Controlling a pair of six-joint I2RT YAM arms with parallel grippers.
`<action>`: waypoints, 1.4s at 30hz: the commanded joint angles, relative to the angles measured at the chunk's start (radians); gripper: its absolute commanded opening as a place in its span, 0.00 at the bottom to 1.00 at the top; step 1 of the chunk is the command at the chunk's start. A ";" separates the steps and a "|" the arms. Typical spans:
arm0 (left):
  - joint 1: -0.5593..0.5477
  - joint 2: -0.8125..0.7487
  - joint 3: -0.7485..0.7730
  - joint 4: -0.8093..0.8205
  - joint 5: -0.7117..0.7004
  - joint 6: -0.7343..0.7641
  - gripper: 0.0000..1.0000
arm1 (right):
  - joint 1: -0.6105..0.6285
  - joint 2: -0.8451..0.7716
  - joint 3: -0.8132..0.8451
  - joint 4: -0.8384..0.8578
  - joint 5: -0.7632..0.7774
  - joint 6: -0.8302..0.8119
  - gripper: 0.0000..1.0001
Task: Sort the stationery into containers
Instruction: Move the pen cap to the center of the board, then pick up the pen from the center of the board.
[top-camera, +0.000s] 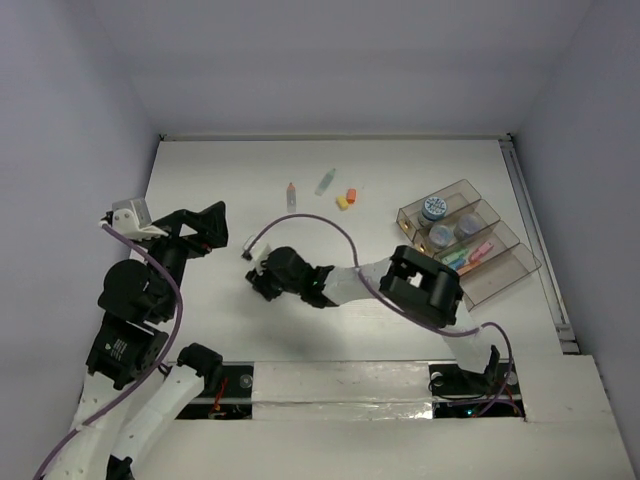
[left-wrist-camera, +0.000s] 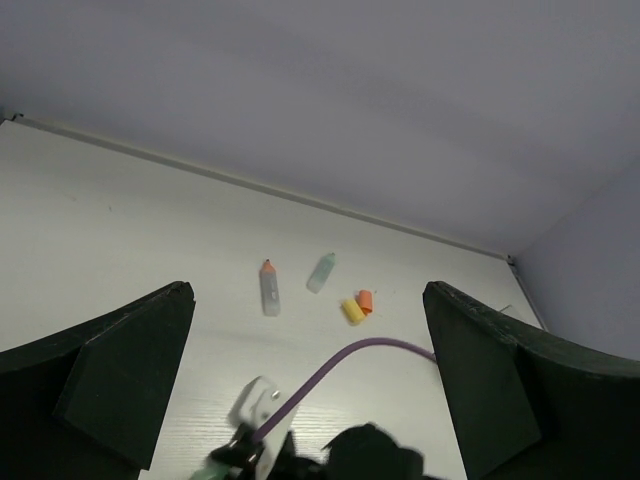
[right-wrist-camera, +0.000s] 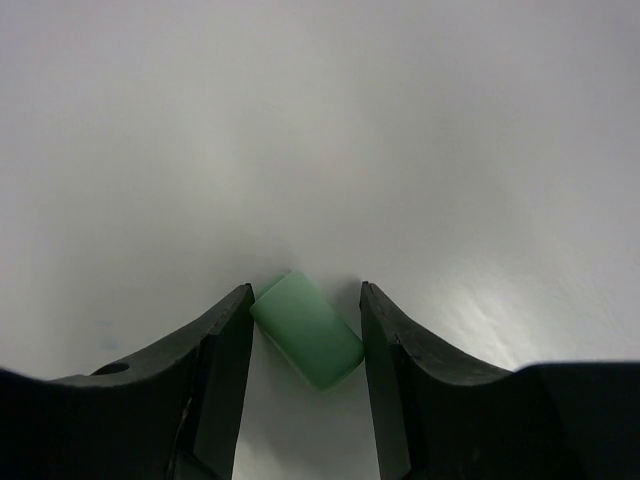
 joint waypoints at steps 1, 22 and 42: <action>0.004 0.023 -0.033 0.077 0.033 -0.019 0.99 | -0.126 -0.096 -0.153 0.092 0.009 0.005 0.48; 0.004 0.040 -0.152 0.146 0.076 0.023 0.99 | -0.378 -0.341 -0.263 0.019 -0.075 -0.009 0.87; 0.013 0.035 -0.207 0.178 0.196 0.069 0.99 | -0.562 0.316 0.878 -0.727 0.185 0.273 0.75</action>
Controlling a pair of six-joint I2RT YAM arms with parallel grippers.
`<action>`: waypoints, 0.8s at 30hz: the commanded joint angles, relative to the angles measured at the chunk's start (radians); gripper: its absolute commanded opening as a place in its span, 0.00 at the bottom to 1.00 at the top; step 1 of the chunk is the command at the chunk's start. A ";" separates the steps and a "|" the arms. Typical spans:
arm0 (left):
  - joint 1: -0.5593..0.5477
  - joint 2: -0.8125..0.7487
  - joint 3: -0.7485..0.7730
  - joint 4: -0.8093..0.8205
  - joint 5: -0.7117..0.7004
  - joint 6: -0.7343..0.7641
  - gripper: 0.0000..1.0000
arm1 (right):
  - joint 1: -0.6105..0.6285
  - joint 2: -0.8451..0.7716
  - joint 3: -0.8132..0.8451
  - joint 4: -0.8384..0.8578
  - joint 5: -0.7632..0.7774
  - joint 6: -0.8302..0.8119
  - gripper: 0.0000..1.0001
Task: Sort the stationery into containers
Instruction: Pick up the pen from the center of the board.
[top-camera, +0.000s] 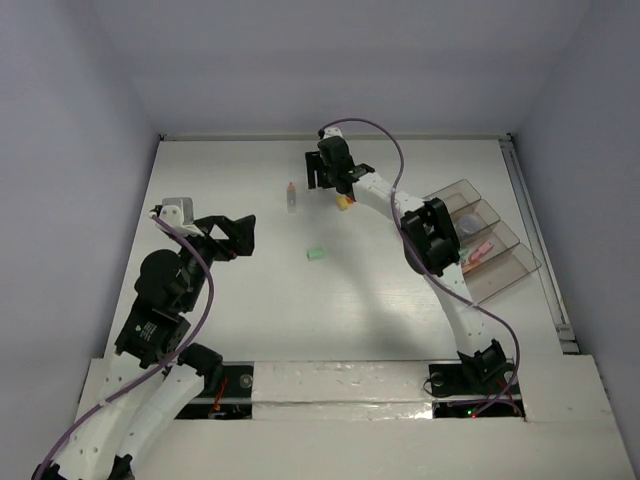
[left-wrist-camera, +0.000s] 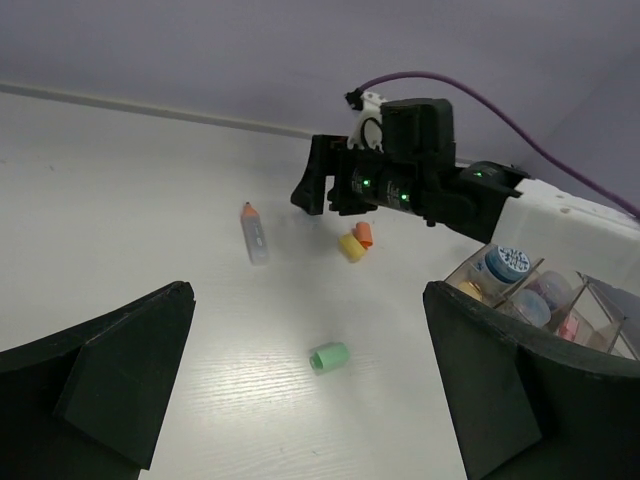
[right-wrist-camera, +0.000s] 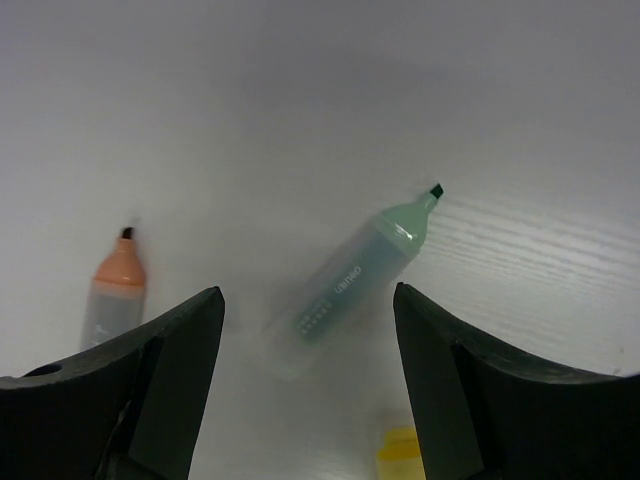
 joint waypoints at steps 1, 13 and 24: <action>0.012 0.006 -0.007 0.055 0.042 0.022 0.99 | 0.005 0.040 0.131 -0.176 0.076 0.052 0.75; 0.021 -0.026 -0.010 0.061 0.076 0.021 0.99 | 0.005 0.169 0.331 -0.333 0.062 0.090 0.65; 0.021 -0.098 -0.013 0.064 0.077 0.021 0.99 | 0.005 0.214 0.369 -0.422 0.007 0.084 0.55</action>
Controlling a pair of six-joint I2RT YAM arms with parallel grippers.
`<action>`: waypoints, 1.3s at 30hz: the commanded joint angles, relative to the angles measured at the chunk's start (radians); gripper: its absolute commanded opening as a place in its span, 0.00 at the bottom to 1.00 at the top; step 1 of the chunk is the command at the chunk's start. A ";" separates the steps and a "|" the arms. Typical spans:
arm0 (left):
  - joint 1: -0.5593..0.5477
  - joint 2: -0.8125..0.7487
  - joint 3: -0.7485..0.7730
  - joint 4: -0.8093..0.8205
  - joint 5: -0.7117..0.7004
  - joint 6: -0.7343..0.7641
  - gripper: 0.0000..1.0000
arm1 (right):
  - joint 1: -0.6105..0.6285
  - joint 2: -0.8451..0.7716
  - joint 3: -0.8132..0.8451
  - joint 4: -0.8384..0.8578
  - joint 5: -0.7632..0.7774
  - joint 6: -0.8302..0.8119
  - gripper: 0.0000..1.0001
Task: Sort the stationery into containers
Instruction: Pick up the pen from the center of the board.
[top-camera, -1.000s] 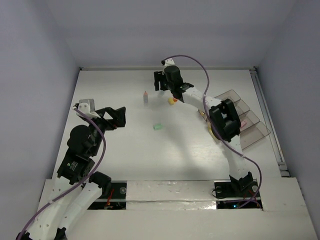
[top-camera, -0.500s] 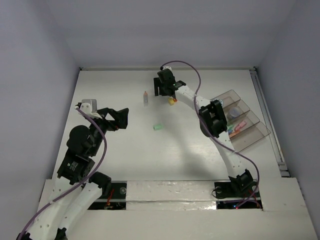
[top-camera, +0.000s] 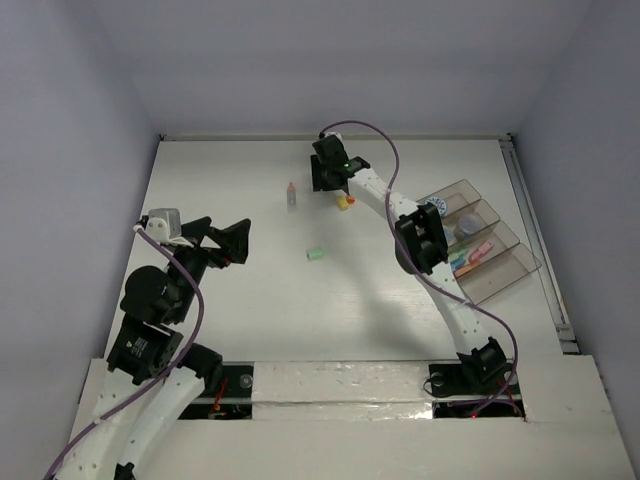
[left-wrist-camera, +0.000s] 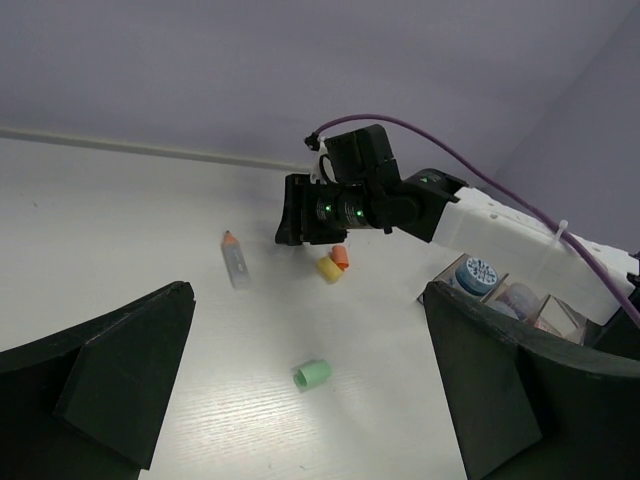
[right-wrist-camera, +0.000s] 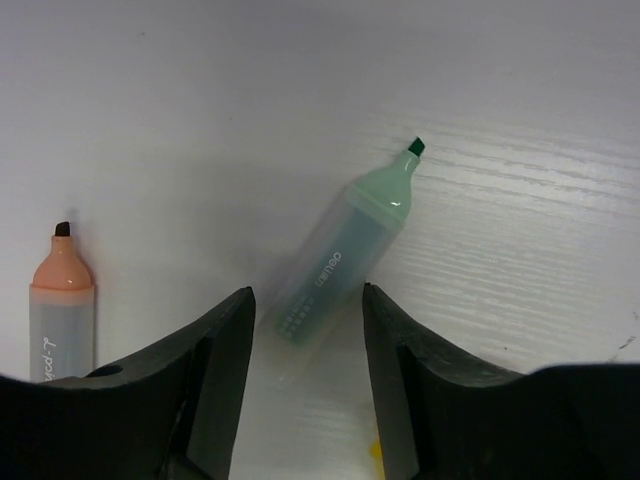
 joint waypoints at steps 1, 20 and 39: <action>0.007 -0.005 -0.005 0.051 0.025 0.011 0.99 | 0.005 0.030 0.034 -0.079 -0.042 0.000 0.52; 0.007 0.032 -0.019 0.069 0.100 -0.029 0.93 | 0.014 -0.467 -0.731 0.728 -0.157 0.048 0.14; 0.004 0.282 -0.341 0.511 0.298 -0.445 0.70 | 0.151 -1.073 -1.617 1.231 -0.238 0.135 0.14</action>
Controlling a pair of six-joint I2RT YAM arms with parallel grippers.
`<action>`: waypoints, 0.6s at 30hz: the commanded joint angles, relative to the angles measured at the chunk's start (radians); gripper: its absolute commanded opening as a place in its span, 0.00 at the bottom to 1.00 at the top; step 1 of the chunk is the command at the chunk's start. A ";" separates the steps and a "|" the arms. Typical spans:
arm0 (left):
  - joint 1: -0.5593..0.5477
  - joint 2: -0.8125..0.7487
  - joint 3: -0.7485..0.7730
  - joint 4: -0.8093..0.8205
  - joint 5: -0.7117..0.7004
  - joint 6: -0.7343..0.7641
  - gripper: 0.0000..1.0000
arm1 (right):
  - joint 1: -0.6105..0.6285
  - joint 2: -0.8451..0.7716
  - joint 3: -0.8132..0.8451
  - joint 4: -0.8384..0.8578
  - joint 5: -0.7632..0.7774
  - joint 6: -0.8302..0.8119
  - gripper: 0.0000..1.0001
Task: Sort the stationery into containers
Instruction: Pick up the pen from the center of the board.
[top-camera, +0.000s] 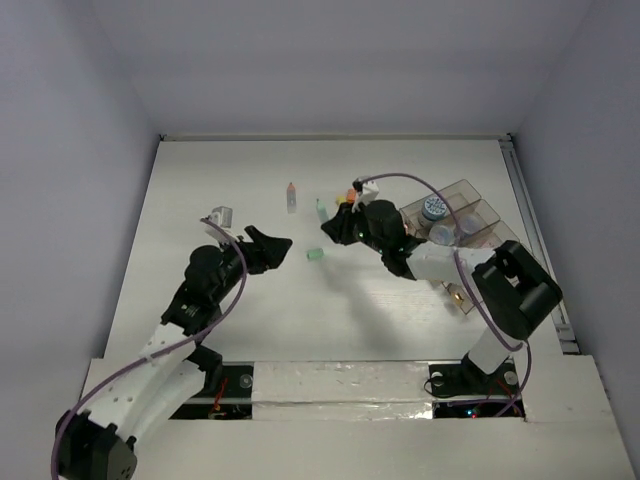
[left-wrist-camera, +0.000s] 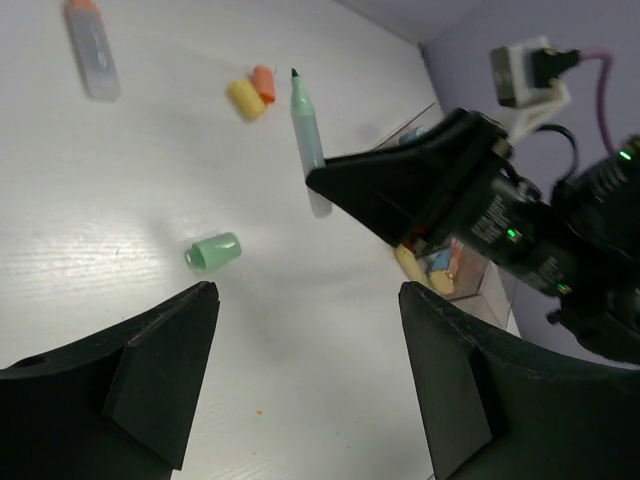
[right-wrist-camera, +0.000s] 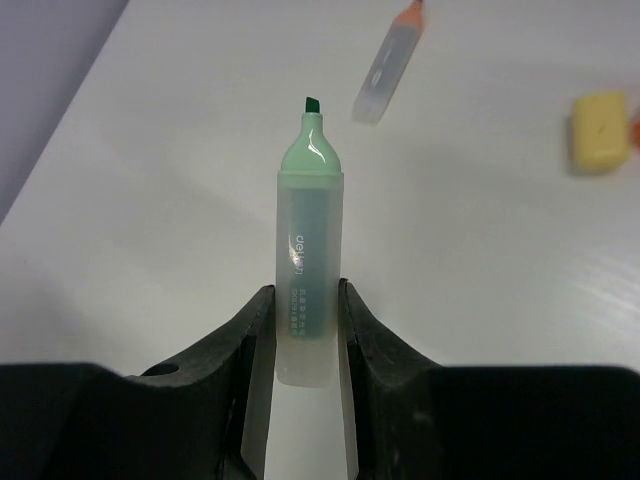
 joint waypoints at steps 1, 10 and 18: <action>-0.016 0.092 -0.018 0.218 0.042 -0.080 0.69 | 0.078 -0.097 -0.075 0.150 0.069 -0.016 0.14; -0.070 0.289 -0.052 0.384 0.032 -0.091 0.65 | 0.167 -0.132 -0.163 0.153 0.147 -0.124 0.15; -0.113 0.363 -0.057 0.450 -0.034 -0.090 0.56 | 0.196 -0.137 -0.195 0.196 0.126 -0.124 0.16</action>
